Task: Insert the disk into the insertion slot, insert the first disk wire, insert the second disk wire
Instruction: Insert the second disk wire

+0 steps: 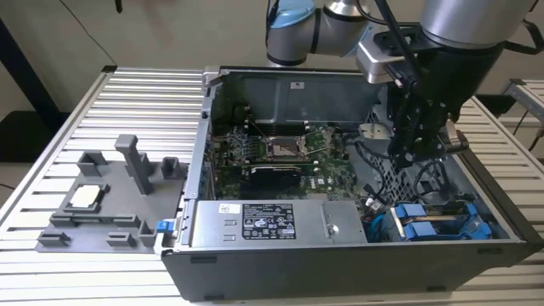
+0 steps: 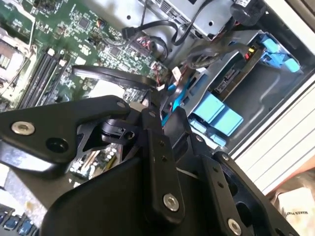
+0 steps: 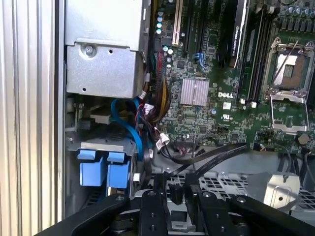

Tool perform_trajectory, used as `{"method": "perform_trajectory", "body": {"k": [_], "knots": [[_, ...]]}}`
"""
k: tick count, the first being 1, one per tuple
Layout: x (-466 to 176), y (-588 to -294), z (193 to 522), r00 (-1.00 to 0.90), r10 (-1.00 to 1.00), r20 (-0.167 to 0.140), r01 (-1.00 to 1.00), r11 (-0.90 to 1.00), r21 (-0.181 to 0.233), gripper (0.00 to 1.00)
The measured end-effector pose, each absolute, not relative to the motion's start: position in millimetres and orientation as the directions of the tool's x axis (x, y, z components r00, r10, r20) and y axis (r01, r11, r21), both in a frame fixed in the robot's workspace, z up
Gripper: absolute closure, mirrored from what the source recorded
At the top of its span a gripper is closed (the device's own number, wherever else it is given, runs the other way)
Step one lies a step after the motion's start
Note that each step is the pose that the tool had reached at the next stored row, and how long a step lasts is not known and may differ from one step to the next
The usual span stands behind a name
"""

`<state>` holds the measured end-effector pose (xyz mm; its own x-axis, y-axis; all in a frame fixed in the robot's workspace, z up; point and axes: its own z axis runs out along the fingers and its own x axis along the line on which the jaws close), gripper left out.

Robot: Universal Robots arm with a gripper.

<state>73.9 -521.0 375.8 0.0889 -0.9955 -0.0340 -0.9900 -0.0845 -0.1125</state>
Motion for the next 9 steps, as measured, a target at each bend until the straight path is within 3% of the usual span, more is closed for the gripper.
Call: {"method": "perform_trajectory", "body": {"k": [9], "knots": [[68.8, -516.4, 373.2, 0.096, -0.995, -0.014, -0.983, -0.092, -0.156, 0.7]]}}
